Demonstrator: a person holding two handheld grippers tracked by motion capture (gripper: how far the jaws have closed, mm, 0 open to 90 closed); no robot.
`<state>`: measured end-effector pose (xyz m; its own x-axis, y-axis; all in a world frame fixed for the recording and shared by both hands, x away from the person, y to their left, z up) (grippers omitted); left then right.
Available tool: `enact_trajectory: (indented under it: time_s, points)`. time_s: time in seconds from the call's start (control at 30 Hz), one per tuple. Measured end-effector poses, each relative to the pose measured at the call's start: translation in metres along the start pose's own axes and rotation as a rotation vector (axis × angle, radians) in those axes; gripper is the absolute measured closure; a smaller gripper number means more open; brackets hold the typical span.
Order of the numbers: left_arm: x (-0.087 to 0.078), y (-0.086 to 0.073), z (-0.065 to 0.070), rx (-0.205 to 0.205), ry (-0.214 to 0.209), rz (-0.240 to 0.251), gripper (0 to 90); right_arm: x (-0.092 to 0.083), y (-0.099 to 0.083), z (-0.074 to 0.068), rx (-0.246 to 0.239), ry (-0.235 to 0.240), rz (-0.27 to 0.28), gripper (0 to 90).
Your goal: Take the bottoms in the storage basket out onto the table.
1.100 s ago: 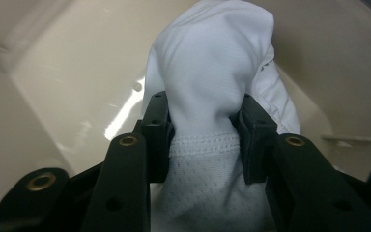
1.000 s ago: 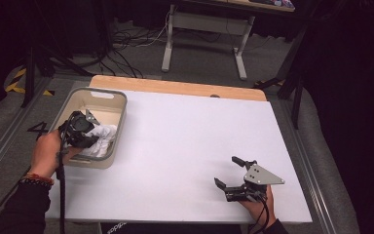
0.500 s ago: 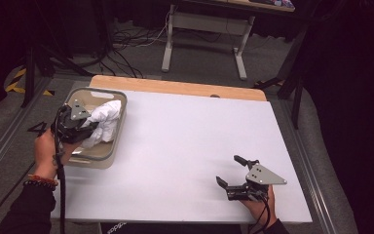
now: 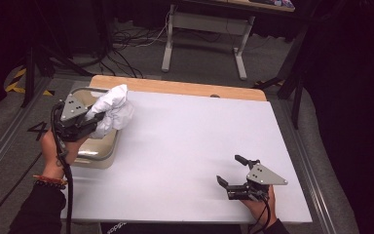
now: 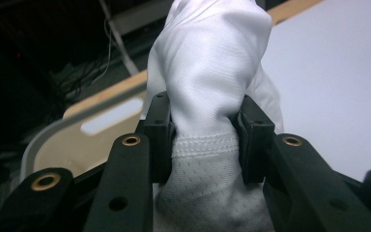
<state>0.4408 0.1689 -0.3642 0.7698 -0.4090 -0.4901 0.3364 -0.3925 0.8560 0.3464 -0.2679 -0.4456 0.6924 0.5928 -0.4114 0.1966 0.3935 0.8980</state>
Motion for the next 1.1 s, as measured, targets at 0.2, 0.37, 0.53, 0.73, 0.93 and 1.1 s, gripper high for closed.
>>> enact_trajectory:
  time_s: [0.2,0.37,0.53,0.73,0.93,1.1]
  points:
    - [0.006,0.022,0.038,0.043,-0.091,0.077,65.3,-0.001,0.000,0.001,0.002,-0.005,0.002,6.5]
    - [0.017,0.034,0.068,0.088,-0.184,0.089,65.3,-0.001,0.000,0.002,0.001,-0.011,0.002,6.5]
    - [0.034,0.048,0.108,0.155,-0.266,0.090,65.3,-0.002,0.000,0.004,0.007,-0.021,0.009,6.5]
    - [0.060,0.056,0.157,0.214,-0.372,0.075,65.3,-0.002,0.000,0.005,0.000,-0.027,0.005,6.9]
    - [0.084,0.053,0.199,0.256,-0.455,0.045,65.2,-0.005,-0.001,0.006,-0.002,-0.022,0.000,10.2]
    - [0.101,0.046,0.220,0.272,-0.495,0.006,64.3,-0.009,-0.004,0.006,-0.002,-0.022,-0.009,12.9]
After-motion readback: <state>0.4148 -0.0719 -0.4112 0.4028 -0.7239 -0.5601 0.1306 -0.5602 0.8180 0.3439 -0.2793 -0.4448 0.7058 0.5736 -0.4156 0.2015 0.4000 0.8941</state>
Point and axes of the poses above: each handheld gripper's, and its own axes: x roughly forward along the jaws, y roughly out of its top, z roughly to its right, the point moved 6 cm from there along x, roughly forward along the jaws, and after that the axes turned 5 degrees about -z, right-handed, at the moved point
